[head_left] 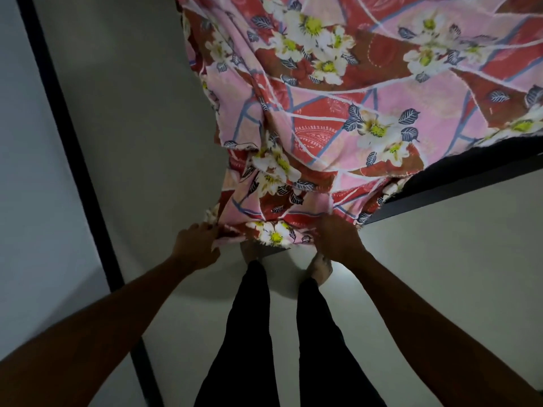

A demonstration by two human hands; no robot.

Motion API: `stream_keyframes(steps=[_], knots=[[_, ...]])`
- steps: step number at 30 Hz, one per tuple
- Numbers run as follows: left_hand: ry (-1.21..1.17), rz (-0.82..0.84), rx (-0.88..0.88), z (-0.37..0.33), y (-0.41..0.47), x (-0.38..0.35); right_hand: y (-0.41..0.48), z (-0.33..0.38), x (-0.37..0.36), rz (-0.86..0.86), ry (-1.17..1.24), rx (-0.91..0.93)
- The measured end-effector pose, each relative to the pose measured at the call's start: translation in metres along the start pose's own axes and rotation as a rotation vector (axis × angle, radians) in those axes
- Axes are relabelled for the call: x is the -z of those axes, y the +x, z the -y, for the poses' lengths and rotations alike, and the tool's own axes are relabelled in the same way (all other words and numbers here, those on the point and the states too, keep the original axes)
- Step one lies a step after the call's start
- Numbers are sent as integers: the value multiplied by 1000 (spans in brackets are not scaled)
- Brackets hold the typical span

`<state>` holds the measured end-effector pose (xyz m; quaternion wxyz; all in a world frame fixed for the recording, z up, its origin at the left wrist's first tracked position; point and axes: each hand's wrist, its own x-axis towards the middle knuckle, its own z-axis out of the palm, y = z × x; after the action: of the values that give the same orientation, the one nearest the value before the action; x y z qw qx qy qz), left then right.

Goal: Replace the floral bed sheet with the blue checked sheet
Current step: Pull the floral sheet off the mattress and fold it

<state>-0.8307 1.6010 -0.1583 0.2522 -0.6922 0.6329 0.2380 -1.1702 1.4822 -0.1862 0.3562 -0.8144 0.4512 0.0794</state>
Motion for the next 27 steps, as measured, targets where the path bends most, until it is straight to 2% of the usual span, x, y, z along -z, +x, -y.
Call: stream_keyframes(steps=[2,4,7,11,15,18,21,23,25,27], knots=[[-87,-142,49,-18,6,17,11,12,6,-270,-31,99],[-144,-328,-2,-36,20,37,28,27,19,-417,-60,129],[-120,-597,-160,-51,54,73,54,39,36,-434,-152,56],[45,-783,-175,-60,96,115,74,28,39,-440,-202,25],[151,-782,-272,-44,129,130,79,19,42,-440,-70,70],[225,-745,-315,-34,135,141,72,24,43,-484,100,170],[211,-703,-445,-23,128,156,62,33,43,-524,264,172],[199,-635,-547,-16,117,157,60,36,48,-536,289,150],[199,-592,-555,-8,105,152,62,38,57,-526,290,158],[192,-577,-470,-1,99,146,64,42,64,-516,261,203]])
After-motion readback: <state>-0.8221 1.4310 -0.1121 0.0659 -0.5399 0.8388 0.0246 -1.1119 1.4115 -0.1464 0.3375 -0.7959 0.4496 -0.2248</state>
